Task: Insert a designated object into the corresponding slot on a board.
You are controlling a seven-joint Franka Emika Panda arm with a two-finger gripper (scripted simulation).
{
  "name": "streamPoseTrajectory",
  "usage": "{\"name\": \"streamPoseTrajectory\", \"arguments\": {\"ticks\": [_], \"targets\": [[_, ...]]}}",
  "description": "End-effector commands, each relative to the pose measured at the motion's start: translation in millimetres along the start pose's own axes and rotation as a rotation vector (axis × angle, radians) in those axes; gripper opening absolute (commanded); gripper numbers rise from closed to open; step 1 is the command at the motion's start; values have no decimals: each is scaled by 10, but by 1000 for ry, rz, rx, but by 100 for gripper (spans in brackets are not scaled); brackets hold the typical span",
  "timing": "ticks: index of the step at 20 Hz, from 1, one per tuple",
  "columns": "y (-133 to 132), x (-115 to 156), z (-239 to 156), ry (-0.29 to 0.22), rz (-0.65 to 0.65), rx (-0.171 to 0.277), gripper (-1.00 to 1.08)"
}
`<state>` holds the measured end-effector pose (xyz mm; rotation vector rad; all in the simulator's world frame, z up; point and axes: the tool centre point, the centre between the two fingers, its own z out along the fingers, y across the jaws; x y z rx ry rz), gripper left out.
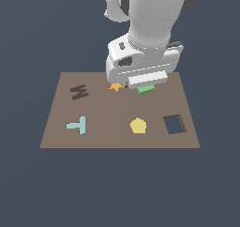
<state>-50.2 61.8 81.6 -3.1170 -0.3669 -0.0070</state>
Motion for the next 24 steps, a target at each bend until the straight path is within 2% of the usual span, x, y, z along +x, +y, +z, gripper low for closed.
{"name": "streamPoseTrajectory", "arguments": {"ticks": [1,8,22,23,24], "targets": [[-143,-72,124,-1,-44,0,100],[-328,-178,302,-4,-103,-1,100],[-330,-188,517,-5,-105,-2,100],[-330,-188,517,-5,-105,-2,-100],[-330,-188,517,-5,-105,-2,-100]]}}
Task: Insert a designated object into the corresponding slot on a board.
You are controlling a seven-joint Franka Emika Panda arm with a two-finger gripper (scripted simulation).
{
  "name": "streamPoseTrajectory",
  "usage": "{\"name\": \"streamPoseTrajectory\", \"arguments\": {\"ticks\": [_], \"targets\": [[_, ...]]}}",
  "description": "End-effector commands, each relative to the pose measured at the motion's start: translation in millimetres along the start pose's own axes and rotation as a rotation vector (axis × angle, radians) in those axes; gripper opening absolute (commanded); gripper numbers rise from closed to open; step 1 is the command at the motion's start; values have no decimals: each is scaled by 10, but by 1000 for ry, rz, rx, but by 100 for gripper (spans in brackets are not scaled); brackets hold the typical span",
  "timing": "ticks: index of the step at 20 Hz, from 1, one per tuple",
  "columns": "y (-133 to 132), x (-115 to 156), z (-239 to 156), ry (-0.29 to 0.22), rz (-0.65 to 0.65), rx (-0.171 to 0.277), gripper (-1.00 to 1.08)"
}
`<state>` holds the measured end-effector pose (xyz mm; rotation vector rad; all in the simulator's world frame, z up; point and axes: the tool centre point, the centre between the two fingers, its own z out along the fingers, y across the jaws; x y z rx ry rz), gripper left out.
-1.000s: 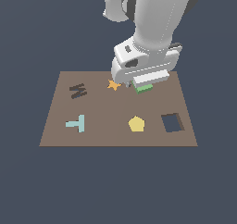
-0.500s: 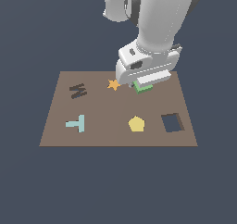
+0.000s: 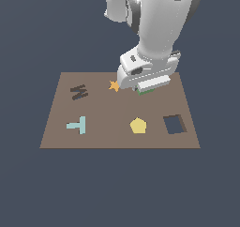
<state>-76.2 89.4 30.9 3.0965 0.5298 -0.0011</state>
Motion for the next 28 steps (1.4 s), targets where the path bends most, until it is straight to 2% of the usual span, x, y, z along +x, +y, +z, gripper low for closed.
{"name": "streamPoseTrajectory", "arguments": {"ticks": [1,16,28], "targets": [[-2,3,10,1,0,0,-100],[21,6,-1,1,-24,-1,-100],[179,68,-9,1,-213,-1,-100]]}}
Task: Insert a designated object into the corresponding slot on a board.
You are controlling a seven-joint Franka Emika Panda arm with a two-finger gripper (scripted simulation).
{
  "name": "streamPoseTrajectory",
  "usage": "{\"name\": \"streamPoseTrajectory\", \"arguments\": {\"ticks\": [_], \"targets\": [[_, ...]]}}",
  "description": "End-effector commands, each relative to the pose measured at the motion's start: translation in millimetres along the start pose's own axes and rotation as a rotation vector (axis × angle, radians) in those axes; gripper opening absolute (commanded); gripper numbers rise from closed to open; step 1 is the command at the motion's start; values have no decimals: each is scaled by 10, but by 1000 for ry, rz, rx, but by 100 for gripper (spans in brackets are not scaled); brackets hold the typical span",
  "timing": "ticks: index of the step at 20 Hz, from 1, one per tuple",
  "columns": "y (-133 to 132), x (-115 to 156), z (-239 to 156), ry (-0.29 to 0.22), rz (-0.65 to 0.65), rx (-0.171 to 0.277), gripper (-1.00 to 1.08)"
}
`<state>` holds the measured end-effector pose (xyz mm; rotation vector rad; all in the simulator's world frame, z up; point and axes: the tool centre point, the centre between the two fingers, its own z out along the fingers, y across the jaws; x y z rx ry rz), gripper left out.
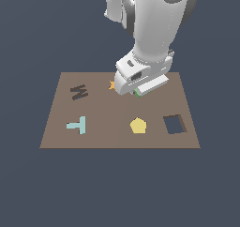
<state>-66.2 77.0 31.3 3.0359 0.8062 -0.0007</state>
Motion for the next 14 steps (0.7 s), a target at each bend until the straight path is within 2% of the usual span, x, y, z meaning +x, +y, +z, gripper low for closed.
{"name": "streamPoseTrajectory", "arguments": {"ticks": [1,14], "targets": [[52,16,-5,1,-57,0,-100],[389,213,-23,1,-492,-1,-100]]}}
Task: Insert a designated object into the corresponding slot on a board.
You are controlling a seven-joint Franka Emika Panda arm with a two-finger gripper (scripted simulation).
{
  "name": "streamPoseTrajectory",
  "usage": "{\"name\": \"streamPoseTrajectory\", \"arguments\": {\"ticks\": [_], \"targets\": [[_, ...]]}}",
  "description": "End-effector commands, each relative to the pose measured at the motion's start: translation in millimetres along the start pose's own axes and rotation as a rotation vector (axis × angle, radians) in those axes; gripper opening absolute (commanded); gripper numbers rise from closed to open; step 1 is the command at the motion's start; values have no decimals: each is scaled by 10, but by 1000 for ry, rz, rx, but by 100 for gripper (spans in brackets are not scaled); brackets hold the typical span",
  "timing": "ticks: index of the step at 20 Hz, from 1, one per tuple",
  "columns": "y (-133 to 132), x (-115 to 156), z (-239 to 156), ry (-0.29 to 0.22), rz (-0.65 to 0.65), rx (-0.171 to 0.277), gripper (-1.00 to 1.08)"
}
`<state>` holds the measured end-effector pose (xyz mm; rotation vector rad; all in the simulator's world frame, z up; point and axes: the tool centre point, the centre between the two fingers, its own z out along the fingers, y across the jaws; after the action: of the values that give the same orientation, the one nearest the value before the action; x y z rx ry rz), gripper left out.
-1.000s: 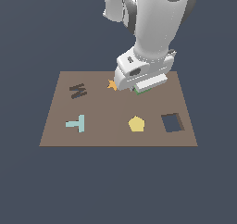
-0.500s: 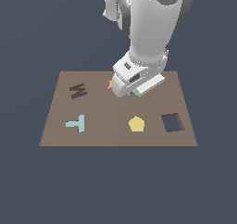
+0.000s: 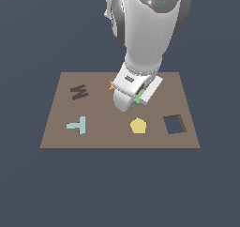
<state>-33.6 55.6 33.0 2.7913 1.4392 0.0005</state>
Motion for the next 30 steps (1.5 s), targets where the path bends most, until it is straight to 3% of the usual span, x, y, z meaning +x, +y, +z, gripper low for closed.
{"name": "streamPoseTrajectory", "arguments": {"ticks": [1,17,30], "targets": [[85,26,-7,1,-97,-1,-100],[525,378,-32,1,-727,-2,-100],[665,841,-51,1,-1260,-2,-100]]}}
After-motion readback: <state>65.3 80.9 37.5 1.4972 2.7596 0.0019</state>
